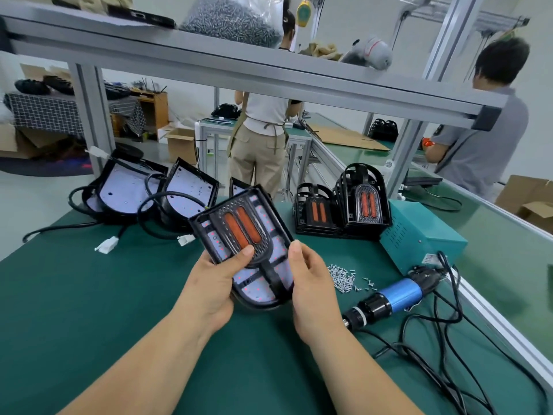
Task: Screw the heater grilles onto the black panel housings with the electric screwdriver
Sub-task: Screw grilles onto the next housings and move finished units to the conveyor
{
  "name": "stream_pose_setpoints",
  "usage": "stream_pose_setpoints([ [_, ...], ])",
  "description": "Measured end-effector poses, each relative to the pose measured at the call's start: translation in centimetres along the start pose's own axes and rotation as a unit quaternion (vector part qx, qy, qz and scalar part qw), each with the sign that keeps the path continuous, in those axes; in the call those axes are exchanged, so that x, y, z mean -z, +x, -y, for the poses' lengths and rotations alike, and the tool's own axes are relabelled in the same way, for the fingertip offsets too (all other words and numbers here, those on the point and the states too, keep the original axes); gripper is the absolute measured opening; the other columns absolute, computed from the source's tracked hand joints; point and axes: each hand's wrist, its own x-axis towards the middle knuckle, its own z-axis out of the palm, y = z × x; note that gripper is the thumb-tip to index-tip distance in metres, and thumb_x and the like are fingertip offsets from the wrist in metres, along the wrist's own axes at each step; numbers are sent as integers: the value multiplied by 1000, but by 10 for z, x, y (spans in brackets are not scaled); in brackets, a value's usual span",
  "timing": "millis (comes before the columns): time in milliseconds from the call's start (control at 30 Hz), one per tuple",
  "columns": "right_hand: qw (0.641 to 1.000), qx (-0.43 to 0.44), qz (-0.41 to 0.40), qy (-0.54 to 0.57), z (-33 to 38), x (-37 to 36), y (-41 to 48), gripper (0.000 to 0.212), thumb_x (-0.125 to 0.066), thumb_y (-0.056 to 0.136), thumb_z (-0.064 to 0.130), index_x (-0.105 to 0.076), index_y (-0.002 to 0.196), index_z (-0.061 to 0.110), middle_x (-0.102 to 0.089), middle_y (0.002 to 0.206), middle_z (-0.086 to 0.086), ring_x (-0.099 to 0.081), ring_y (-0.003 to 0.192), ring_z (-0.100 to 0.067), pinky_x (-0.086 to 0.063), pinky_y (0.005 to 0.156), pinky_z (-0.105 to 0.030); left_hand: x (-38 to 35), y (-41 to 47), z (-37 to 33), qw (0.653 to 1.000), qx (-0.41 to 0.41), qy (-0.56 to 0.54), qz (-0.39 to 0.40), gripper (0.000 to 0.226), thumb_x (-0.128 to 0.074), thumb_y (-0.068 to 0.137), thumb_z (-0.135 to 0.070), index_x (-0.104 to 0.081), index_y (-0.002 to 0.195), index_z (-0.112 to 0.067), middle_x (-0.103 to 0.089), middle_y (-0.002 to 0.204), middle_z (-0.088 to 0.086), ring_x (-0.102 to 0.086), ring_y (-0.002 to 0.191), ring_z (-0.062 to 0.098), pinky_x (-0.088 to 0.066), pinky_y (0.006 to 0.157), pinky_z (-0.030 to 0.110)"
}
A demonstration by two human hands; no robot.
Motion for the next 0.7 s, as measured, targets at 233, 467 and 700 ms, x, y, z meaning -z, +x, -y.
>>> stream_pose_setpoints([
  [233,983,-81,100,132,-6,-2,-8,52,-73,78,15,-53,126,14,-72,118,-4,-70,108,-25,-59,82,-44,-3,-1,-5,999,21,-49,-9,37,-68,75,-17,-71,111,-10,-74,112,12,-72,100,25,-59,85,42],
  [467,983,-81,142,87,-9,7,-7,61,-76,70,20,-49,125,17,-73,115,-1,-72,100,-19,-60,74,-36,11,9,-24,993,54,-73,-75,55,-66,81,-29,-62,130,-4,-69,121,18,-68,110,32,-58,82,44],
  [700,983,-97,150,40,-6,11,-7,58,-80,75,24,-54,126,12,-73,117,-6,-69,109,-26,-56,94,-49,15,13,-29,998,-3,-9,-69,37,-70,74,-21,-71,107,-4,-75,104,17,-73,93,29,-60,81,45],
])
